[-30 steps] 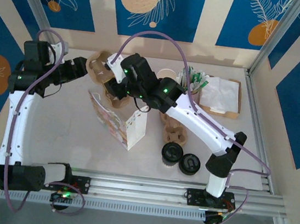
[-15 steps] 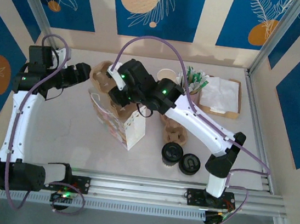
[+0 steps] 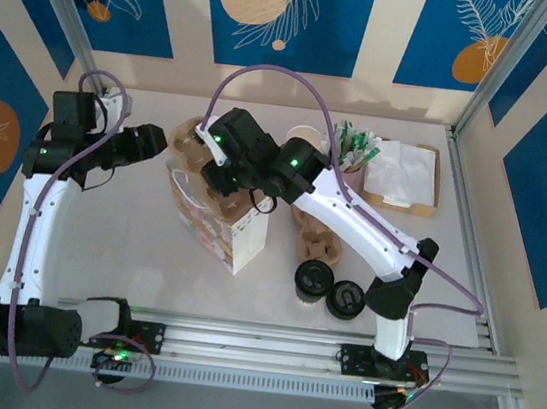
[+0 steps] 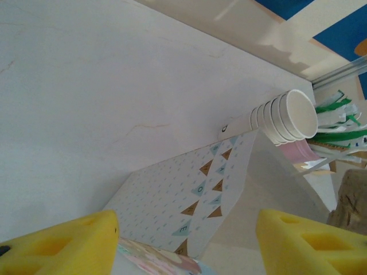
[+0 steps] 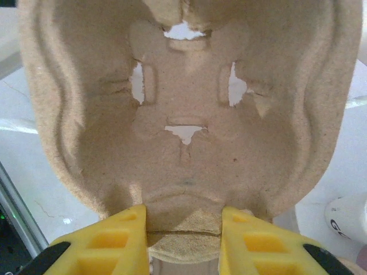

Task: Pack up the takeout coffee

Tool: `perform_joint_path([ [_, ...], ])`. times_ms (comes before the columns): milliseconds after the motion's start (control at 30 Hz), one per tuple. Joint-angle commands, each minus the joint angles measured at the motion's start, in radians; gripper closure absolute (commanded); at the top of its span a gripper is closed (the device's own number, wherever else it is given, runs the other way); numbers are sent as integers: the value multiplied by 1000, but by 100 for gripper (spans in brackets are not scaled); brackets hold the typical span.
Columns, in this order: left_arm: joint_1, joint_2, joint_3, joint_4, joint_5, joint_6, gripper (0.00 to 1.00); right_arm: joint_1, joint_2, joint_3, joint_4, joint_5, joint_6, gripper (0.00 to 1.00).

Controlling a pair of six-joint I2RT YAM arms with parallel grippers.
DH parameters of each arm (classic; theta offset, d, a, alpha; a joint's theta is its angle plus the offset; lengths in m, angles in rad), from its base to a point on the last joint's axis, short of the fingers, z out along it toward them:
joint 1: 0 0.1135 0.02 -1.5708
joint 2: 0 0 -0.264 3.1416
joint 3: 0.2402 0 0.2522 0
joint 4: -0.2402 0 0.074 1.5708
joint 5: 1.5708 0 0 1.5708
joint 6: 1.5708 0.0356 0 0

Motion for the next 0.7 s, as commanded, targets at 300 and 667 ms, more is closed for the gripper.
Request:
perform_joint_path([
  [300,5,24,-42,39,123,2,39,-7,47,89,-130,26,26,69],
  [667,3,-5,-66,56,98,-4,41,-11,80,115,-209,25,49,70],
])
